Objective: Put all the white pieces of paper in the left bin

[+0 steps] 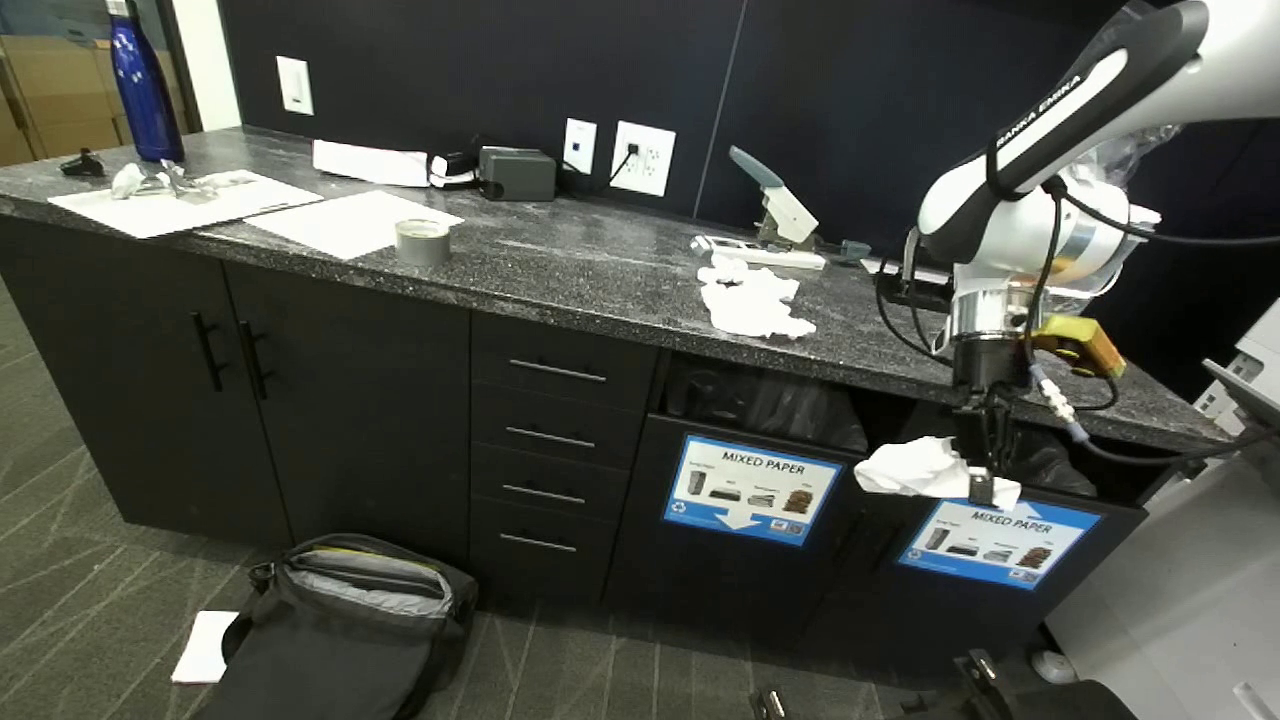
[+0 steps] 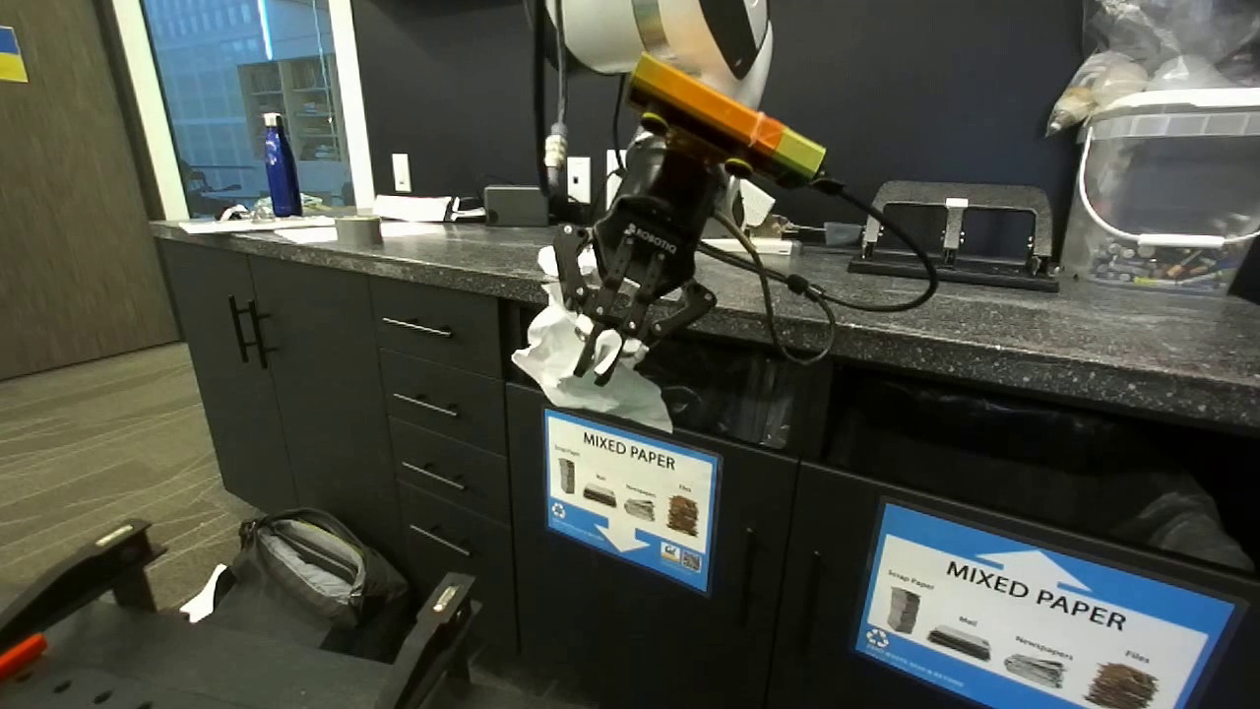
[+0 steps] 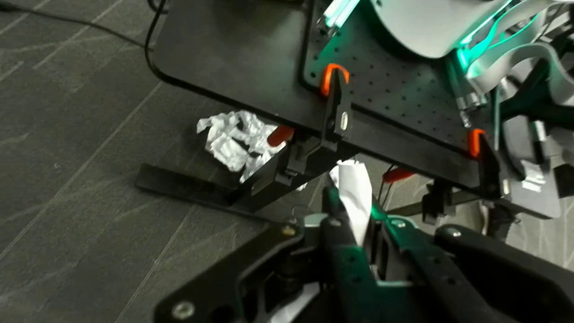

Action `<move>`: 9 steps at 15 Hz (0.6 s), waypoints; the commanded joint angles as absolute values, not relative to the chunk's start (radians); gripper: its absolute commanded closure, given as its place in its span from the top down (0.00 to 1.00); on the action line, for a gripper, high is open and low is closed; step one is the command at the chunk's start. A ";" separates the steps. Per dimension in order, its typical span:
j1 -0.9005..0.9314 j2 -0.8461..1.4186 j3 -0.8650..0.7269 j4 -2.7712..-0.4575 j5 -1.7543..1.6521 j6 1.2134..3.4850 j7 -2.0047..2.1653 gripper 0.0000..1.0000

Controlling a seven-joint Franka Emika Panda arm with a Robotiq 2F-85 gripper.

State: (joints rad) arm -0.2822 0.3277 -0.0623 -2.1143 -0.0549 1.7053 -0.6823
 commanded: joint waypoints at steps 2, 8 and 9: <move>-0.236 0.256 -0.060 -2.290 -0.026 2.024 -0.637 0.13; -0.225 0.320 -0.015 -2.410 0.137 2.486 -0.613 0.09; -0.227 0.327 -0.003 -2.429 0.162 2.569 -0.617 0.09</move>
